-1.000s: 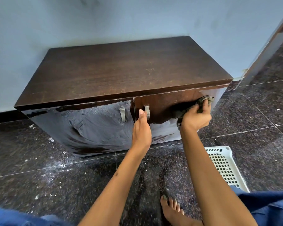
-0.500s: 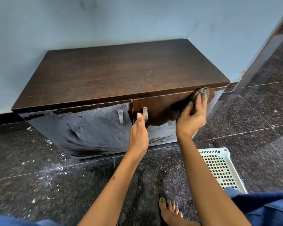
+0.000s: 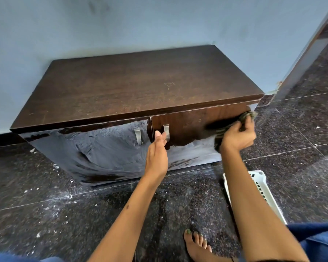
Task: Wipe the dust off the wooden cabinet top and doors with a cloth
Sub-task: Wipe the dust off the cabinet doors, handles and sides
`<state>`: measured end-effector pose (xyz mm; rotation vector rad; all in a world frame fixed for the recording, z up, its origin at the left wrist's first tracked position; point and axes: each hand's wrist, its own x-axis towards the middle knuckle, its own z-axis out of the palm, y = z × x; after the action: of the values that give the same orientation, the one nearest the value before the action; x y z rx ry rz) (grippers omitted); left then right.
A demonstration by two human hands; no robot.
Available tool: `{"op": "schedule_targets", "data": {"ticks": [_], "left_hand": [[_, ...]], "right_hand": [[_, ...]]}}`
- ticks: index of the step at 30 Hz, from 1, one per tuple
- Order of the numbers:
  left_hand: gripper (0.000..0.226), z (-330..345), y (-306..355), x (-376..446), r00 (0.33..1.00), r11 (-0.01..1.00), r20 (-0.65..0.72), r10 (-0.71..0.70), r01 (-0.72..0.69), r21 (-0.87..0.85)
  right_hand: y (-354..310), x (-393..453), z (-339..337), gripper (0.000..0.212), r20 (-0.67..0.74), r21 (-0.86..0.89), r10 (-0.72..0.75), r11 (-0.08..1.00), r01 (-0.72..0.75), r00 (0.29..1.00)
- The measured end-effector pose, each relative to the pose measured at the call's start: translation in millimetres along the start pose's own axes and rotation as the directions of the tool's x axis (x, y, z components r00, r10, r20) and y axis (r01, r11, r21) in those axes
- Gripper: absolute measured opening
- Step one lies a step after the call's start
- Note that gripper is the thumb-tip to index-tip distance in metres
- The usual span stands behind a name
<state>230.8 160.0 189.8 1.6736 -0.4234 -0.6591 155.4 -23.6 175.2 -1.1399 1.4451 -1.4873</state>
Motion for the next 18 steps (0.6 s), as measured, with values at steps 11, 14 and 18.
{"op": "schedule_targets", "data": {"ticks": [11,14,18], "left_hand": [[0.062,-2,1,1,1.0,1.0,0.002,0.017,-0.017,-0.025],[0.061,-1,-1,0,1.0,1.0,-0.002,0.016,-0.016,0.0],[0.062,-1,-1,0,1.0,1.0,0.004,0.003,-0.003,0.002]], "right_hand": [[12,1,-6,0.038,0.048,-0.034,0.034,0.999,-0.033,0.998],[7,-11,-2,0.038,0.051,-0.012,-0.046,0.999,0.047,0.998],[29,-56,0,0.037,0.166,0.013,-0.187,0.982,0.188,0.968]]}}
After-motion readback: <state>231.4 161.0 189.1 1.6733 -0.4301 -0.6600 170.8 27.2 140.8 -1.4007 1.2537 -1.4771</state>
